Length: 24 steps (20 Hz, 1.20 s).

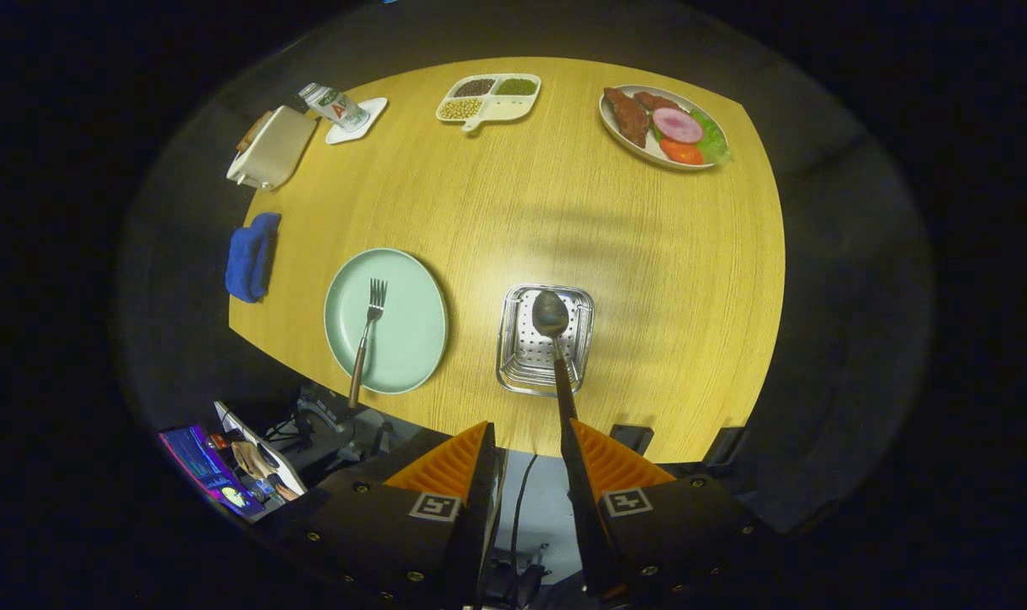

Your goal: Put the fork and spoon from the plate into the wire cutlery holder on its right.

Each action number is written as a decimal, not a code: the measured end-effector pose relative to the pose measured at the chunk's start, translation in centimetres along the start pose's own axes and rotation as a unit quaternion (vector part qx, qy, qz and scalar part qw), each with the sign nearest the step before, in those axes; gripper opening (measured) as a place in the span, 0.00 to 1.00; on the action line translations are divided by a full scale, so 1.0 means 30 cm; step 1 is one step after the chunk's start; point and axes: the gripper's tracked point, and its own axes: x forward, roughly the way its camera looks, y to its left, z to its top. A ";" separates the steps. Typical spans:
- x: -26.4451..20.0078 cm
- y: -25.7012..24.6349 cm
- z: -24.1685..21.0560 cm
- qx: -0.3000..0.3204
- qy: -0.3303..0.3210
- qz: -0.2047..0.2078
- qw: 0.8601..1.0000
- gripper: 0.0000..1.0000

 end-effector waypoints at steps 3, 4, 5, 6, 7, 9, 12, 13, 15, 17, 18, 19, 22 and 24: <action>-0.022 0.073 -0.041 0.004 -0.019 0.010 1.000 0.46; -0.018 0.105 -0.054 0.002 -0.022 0.015 1.000 0.46; -0.007 0.135 -0.069 -0.001 -0.023 0.019 1.000 0.46; 0.005 0.165 -0.082 -0.003 -0.023 0.022 0.999 0.46; 0.019 0.200 -0.101 -0.008 -0.023 0.027 0.999 0.46; 0.054 0.263 -0.135 -0.011 -0.018 0.039 0.999 0.47; 0.104 0.361 -0.161 -0.018 -0.013 0.058 0.998 0.46; 0.122 0.390 -0.171 -0.022 -0.010 0.062 0.998 0.46; 0.155 0.449 -0.173 -0.030 -0.007 0.066 0.997 0.46; 0.190 0.502 -0.177 -0.036 -0.004 0.071 0.997 0.46; 0.207 0.527 -0.173 -0.038 -0.003 0.076 0.996 0.47; 0.228 0.555 -0.171 -0.038 -0.001 0.081 0.996 0.46; 0.287 0.617 -0.148 -0.040 0.004 0.088 0.995 0.47; 0.332 0.646 -0.132 -0.039 0.008 0.085 0.996 0.47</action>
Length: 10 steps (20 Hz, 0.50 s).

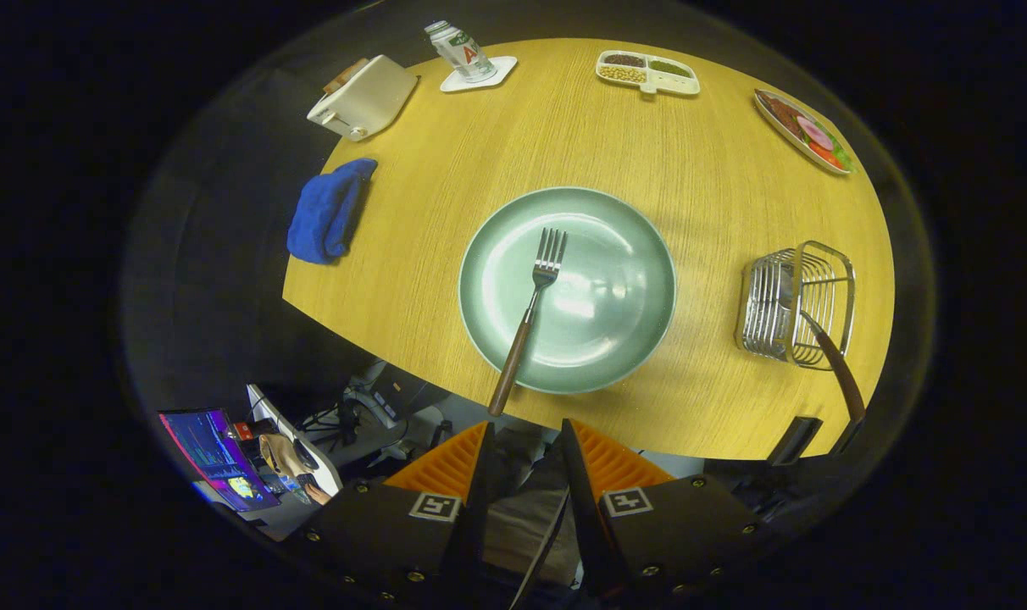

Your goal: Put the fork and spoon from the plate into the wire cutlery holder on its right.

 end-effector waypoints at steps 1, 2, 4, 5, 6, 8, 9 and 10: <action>0.025 0.013 0.006 -0.001 0.004 0.001 1.000 0.47; 0.048 0.022 0.011 -0.001 0.007 0.000 1.000 0.47; 0.100 0.020 0.028 -0.015 0.008 -0.014 1.000 0.47; 0.123 0.013 0.038 -0.022 0.007 -0.024 0.999 0.47; 0.142 0.014 0.045 -0.024 0.007 -0.027 0.999 0.47; 0.182 0.039 0.050 -0.013 0.010 -0.017 1.000 0.47; 0.198 0.046 0.055 -0.009 0.013 -0.014 1.000 0.47; 0.213 0.050 0.058 -0.008 0.015 -0.014 1.000 0.47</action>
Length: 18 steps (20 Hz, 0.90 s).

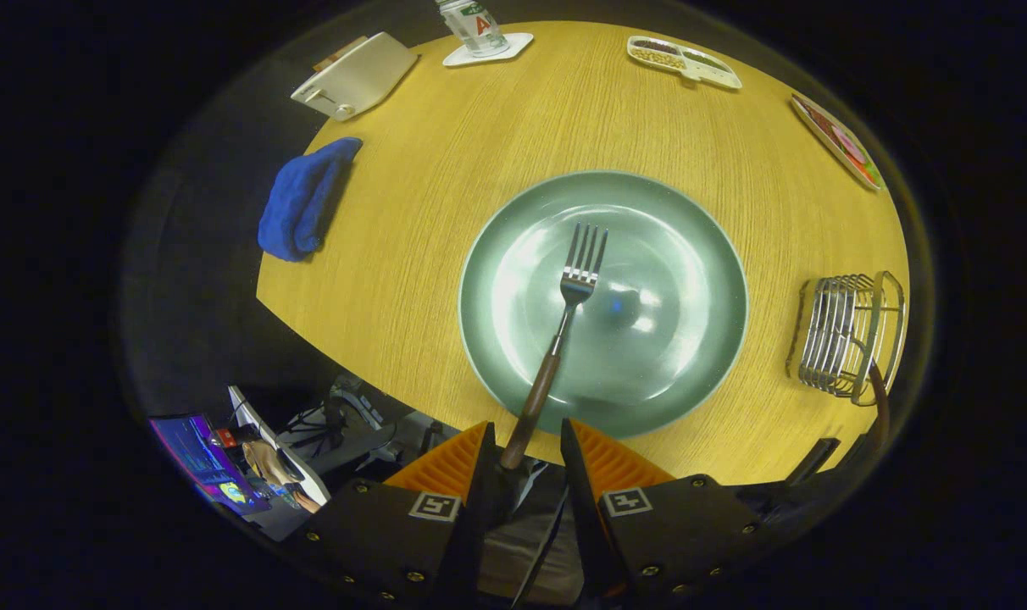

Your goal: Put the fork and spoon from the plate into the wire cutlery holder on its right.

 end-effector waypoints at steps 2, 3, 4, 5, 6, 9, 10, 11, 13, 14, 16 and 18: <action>0.030 0.014 0.003 0.003 0.004 0.006 1.000 0.47; 0.044 0.019 -0.001 0.005 0.006 0.010 1.000 0.46; 0.054 0.016 0.000 0.008 0.008 0.009 1.000 0.47; 0.063 0.008 0.005 0.008 0.009 0.006 1.000 0.47; 0.070 -0.003 0.013 0.010 0.009 0.002 1.000 0.46; 0.092 -0.038 0.020 0.016 0.013 -0.009 1.000 0.46; 0.095 -0.053 0.022 0.016 0.014 -0.014 1.000 0.47; 0.099 -0.065 0.021 0.018 0.016 -0.017 1.000 0.47; 0.101 -0.086 0.021 0.022 0.017 -0.022 0.999 0.46; 0.104 -0.112 0.021 0.015 0.017 -0.036 0.999 0.47; 0.102 -0.167 0.020 -0.001 0.016 -0.063 0.998 0.47; 0.102 -0.183 0.021 -0.017 0.020 -0.073 0.997 0.47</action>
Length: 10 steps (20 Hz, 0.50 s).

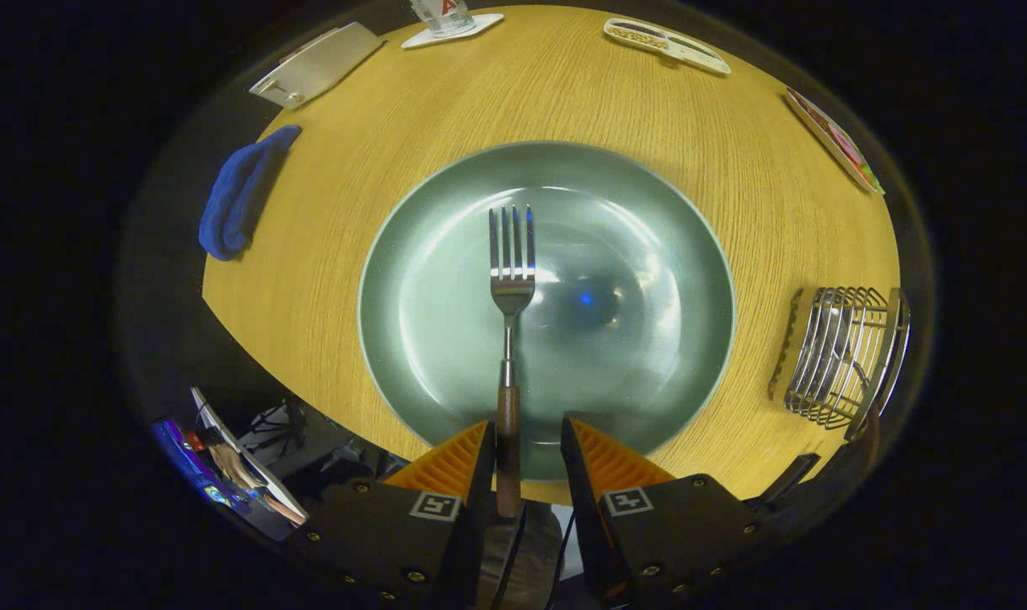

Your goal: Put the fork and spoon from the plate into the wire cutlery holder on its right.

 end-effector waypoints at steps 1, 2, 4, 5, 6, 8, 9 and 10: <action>0.006 0.009 -0.007 -0.008 0.000 0.005 1.000 0.34; -0.016 0.000 -0.004 -0.022 0.009 -0.003 1.000 0.21; 0.047 -0.025 -0.048 -0.056 0.009 -0.023 0.998 0.15; -0.001 -0.021 0.016 -0.060 -0.005 -0.032 0.998 0.10; 0.041 -0.035 -0.011 -0.074 0.004 -0.044 0.996 0.04; 0.003 -0.020 -0.004 -0.091 0.004 -0.030 0.995 0.02; -0.017 -0.041 -0.010 -0.099 0.010 -0.029 0.995 0.02; -0.032 -0.052 -0.013 -0.110 0.018 -0.027 0.993 0.02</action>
